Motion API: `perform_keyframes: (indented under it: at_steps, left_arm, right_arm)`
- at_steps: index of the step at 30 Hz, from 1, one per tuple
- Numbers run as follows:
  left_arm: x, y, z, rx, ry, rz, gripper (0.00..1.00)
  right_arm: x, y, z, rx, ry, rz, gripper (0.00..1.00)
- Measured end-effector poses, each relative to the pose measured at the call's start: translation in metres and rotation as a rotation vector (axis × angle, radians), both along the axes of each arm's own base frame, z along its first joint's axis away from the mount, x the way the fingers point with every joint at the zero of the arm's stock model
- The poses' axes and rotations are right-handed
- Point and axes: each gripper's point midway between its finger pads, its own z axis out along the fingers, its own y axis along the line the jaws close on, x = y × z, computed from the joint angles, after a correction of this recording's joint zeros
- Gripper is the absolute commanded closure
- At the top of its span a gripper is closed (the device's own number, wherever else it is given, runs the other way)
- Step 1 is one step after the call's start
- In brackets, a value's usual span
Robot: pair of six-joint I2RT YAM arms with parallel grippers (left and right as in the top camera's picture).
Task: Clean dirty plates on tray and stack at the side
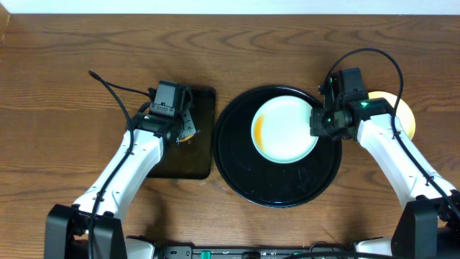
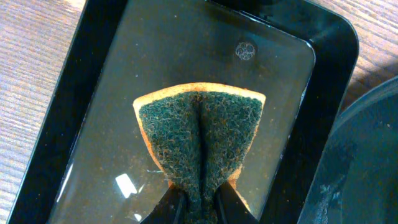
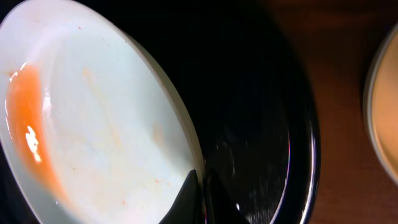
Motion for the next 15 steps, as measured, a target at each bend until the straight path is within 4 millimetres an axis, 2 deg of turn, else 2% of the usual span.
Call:
perform_keyframes:
  at_steps: [8,11,15]
  left_arm:
    - [0.0,0.0,0.0,0.0,0.0,0.0,0.86]
    - [0.0,0.0,0.0,0.0,0.0,0.0,0.86]
    - [0.0,0.0,0.0,0.0,0.0,0.0,0.86]
  right_arm:
    - [-0.04,-0.007,-0.009,-0.031,0.166,0.0,0.99]
    - [-0.042,-0.008,-0.01,-0.034,0.174,0.008,0.99]
    - [-0.032,-0.012,-0.009,-0.062,0.131,0.014,0.99]
